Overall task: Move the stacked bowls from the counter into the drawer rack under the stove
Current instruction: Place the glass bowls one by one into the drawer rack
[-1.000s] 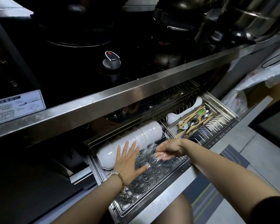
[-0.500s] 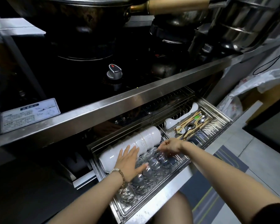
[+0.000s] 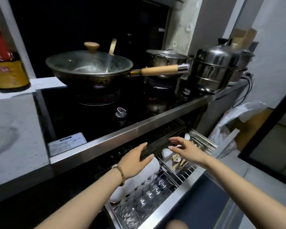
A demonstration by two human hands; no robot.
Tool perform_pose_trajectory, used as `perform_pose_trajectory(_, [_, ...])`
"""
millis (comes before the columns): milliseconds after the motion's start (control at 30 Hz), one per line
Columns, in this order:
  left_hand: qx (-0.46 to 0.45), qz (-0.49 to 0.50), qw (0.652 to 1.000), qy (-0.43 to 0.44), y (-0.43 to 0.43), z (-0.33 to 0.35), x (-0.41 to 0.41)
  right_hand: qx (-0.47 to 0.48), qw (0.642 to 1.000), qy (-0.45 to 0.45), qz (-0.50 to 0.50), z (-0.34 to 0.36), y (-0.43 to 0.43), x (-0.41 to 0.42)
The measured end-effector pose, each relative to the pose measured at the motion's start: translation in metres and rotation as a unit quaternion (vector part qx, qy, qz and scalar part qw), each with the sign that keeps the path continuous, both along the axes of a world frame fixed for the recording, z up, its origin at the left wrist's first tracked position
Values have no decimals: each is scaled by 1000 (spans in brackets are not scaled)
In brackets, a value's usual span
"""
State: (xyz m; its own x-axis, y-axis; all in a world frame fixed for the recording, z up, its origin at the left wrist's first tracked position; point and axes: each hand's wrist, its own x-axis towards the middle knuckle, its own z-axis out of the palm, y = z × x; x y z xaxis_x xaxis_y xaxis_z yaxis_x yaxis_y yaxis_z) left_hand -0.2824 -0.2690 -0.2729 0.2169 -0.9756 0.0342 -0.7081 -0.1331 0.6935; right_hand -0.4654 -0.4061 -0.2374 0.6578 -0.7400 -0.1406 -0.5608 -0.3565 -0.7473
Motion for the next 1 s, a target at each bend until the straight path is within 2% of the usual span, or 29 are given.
perform_pose_trajectory(200, [-128,23,991,-16,28,87,29,-96,994,-40,45,66,35,28])
perform_pose_trajectory(333, [-169,44,983,-51,59,130,62,-147,983,-69,87,103,64,64])
perform_pose_trajectory(500, [-168,98,978,-82,107,156,113,-121,976,-110,145,130,101,120])
perform_pose_trajectory(667, [-156,163,971,-83,159,161,162,-136,964,-105,205,141,136,176])
perform_pose_trajectory(1000, [-115,291,947,-76,257,142,244,-98,945,-100,294,123,203,277])
